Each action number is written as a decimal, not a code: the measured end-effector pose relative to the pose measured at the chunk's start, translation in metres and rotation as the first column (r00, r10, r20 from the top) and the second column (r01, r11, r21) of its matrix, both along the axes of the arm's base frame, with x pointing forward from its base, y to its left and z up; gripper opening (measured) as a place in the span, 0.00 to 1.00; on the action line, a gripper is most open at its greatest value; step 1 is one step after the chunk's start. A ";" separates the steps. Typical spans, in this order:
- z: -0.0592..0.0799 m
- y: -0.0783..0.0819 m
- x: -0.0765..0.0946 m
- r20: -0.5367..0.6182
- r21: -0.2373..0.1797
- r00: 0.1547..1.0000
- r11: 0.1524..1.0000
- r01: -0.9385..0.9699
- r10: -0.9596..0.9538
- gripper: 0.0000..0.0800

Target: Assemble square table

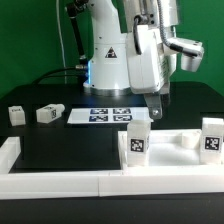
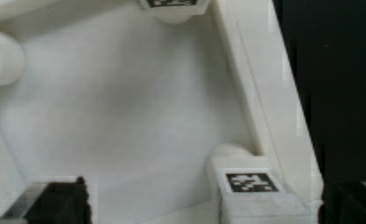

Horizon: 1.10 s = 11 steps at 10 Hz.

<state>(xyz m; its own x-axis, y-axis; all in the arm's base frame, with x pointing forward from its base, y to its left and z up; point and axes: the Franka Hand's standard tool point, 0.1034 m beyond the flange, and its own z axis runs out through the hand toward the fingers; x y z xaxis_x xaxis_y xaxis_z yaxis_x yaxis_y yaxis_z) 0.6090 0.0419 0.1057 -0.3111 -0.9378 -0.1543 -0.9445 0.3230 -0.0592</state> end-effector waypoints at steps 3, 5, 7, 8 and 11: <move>-0.010 0.018 -0.034 -0.049 0.014 0.991 0.992 -0.128 0.128 0.81; -0.026 0.024 -0.071 -0.107 0.022 0.966 0.972 -0.232 0.233 0.81; -0.029 0.026 -0.077 -0.139 0.028 0.955 0.965 -0.260 0.261 0.81; -0.029 0.027 -0.077 -0.140 0.028 0.955 0.965 -0.260 0.262 0.81; -0.037 0.027 -0.080 -0.097 -0.016 0.958 0.962 -0.271 0.268 0.81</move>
Offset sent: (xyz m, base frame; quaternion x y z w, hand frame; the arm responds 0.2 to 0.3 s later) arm -0.0924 0.0151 -0.0210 -0.1098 0.0240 -0.1679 0.9794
